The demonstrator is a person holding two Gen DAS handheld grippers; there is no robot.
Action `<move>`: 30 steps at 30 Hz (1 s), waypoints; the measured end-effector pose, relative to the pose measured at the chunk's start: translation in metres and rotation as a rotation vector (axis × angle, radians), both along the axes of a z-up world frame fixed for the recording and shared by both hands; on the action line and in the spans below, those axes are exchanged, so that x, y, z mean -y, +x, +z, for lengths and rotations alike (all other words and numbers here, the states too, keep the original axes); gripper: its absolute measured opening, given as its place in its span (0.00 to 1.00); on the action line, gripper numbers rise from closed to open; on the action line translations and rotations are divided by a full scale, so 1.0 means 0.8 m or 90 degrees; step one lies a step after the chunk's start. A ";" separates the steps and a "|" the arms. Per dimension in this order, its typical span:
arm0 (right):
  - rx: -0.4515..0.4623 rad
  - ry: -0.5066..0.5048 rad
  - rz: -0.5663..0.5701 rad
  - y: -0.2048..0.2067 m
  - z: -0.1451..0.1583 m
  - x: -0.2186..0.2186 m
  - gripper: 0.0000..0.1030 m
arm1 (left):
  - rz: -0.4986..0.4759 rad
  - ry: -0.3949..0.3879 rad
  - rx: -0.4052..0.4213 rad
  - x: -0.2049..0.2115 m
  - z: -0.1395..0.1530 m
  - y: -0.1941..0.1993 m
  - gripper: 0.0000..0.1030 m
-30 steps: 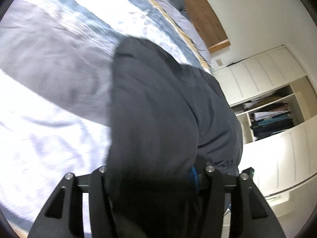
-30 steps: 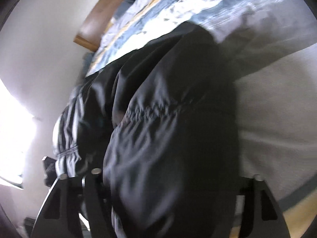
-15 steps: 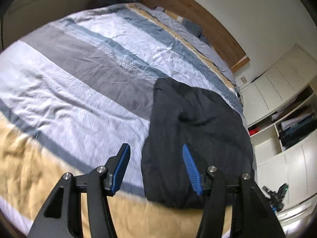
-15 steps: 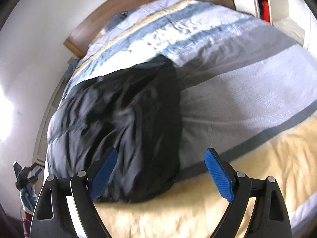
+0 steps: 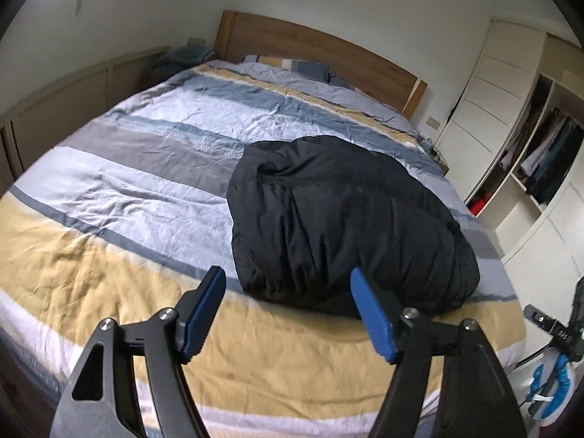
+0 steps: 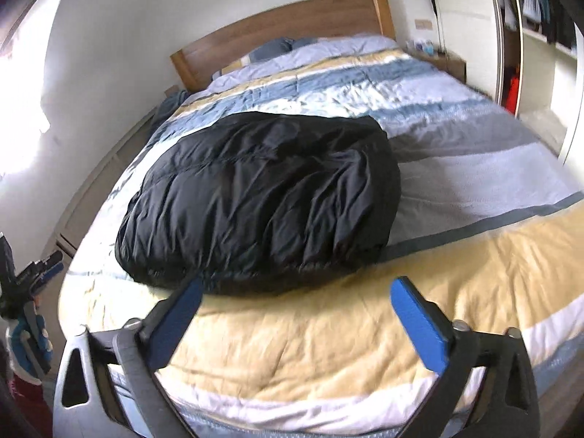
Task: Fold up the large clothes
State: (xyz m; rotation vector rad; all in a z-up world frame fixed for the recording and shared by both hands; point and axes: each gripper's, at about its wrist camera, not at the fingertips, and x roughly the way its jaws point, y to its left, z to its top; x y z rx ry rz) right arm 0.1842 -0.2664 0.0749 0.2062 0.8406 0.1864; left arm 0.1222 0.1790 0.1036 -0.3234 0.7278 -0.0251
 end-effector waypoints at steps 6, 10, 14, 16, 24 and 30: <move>0.055 -0.047 -0.005 -0.064 0.015 -0.024 1.00 | -0.001 0.094 0.035 0.063 0.009 -0.064 0.68; 0.102 -0.084 -0.004 -0.096 0.028 -0.037 1.00 | 0.031 0.169 0.048 0.108 0.011 -0.097 0.68; 0.148 -0.127 -0.008 -0.121 0.042 -0.052 1.00 | 0.059 0.207 0.059 0.135 0.009 -0.115 0.68; 0.174 -0.144 -0.011 -0.132 0.049 -0.060 1.00 | 0.078 0.232 0.075 0.146 0.011 -0.125 0.68; 0.212 -0.137 -0.021 -0.150 0.060 -0.074 1.00 | 0.085 0.220 0.114 0.159 0.035 -0.144 0.68; 0.237 -0.134 -0.016 -0.158 0.070 -0.082 1.00 | 0.081 0.235 0.123 0.172 0.045 -0.146 0.68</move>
